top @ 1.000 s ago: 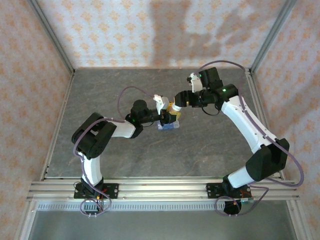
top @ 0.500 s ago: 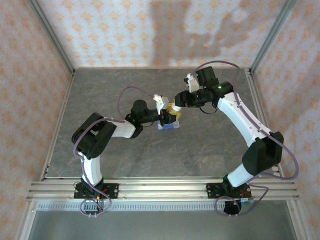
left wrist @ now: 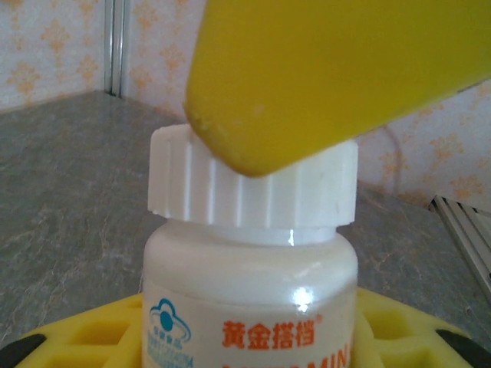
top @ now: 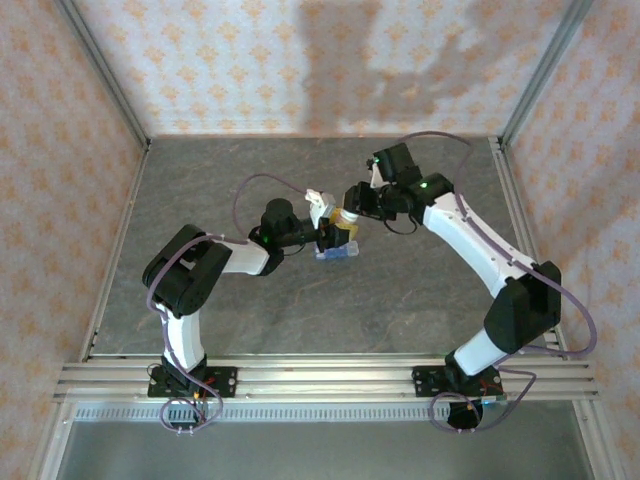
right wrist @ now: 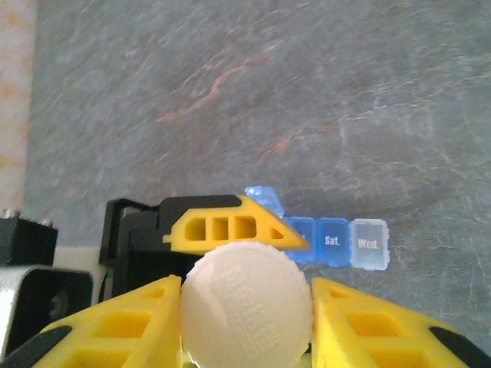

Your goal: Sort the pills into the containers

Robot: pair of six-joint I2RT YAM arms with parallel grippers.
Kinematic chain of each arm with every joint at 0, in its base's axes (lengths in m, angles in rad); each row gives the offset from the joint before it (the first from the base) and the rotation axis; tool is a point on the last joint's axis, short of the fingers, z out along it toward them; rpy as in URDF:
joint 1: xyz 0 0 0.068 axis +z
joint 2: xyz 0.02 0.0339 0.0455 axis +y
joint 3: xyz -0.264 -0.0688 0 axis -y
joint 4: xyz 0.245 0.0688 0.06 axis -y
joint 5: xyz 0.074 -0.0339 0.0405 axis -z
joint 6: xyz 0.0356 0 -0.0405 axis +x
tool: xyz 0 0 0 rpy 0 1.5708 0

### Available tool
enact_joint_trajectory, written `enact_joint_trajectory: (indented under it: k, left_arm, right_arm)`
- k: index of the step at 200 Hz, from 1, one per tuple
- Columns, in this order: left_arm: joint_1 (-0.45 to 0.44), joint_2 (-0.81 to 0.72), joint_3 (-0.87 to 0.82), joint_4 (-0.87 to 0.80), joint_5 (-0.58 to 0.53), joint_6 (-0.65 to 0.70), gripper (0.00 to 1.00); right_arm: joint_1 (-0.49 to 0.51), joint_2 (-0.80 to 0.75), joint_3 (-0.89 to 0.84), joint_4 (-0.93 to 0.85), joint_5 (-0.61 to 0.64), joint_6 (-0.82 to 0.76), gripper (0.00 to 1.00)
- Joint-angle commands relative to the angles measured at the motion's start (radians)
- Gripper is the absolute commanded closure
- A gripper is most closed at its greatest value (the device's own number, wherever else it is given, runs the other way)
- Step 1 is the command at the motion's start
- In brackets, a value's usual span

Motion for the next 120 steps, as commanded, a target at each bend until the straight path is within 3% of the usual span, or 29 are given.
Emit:
enact_joint_trajectory:
  k: [1,33,69,92,120]
  left_arm:
    - [-0.019,-0.041,0.032,0.109,0.009,0.021,1.00]
    - [-0.019,-0.041,0.024,0.100,-0.003,0.038,1.00]
    - [-0.016,-0.040,0.018,0.117,-0.005,0.037,1.00]
    - [-0.014,-0.041,0.019,0.124,0.003,0.031,1.00]
    - [-0.014,-0.041,0.021,0.126,0.015,0.026,1.00]
  right_arm:
    - [0.073,0.003,-0.068,0.071,0.091,0.251,0.59]
    - [0.061,0.002,0.007,0.057,0.112,0.243,0.52]
    - [-0.034,-0.101,-0.009,0.077,0.013,0.173,0.37]
    - [-0.093,-0.136,-0.019,0.053,-0.085,0.065,0.29]
    - [-0.130,-0.123,-0.013,0.017,-0.152,-0.126,0.26]
